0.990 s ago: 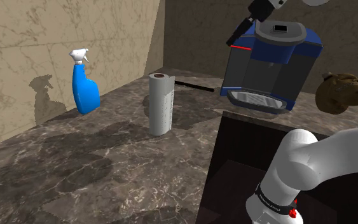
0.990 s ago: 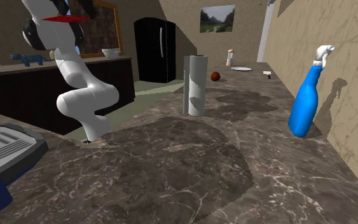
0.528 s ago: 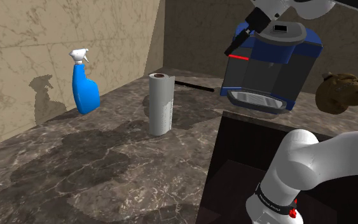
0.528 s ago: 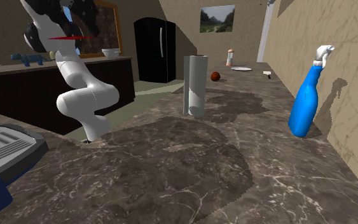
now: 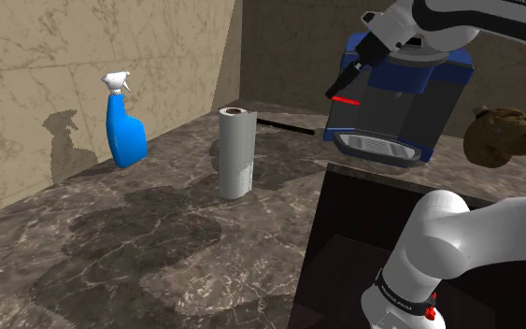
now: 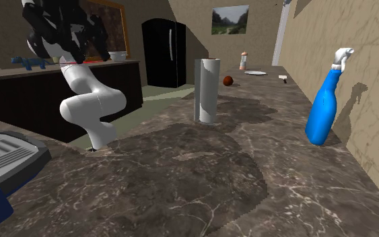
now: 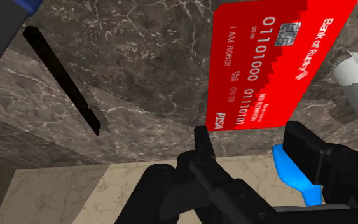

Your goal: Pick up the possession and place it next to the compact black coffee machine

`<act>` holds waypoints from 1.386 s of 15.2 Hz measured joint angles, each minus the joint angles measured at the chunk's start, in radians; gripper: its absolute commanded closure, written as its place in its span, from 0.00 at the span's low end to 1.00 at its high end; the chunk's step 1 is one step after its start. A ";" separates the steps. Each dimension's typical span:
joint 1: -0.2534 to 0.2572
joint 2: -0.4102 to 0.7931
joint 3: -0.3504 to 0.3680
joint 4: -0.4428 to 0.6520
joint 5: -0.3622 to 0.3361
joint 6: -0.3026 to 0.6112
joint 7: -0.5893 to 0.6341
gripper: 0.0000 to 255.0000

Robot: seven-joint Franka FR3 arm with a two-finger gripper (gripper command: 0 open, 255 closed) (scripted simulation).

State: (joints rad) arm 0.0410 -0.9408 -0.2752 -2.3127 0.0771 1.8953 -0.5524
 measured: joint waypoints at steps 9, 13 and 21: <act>-0.016 -0.050 -0.011 -0.148 -0.008 0.094 -0.022 1.00; -0.023 -0.067 -0.020 -0.210 -0.012 0.138 -0.034 1.00; -0.036 -0.094 -0.037 -0.326 -0.020 0.223 -0.057 1.00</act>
State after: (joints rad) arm 0.0047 -1.0351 -0.3119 -2.6383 0.0576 2.1188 -0.6093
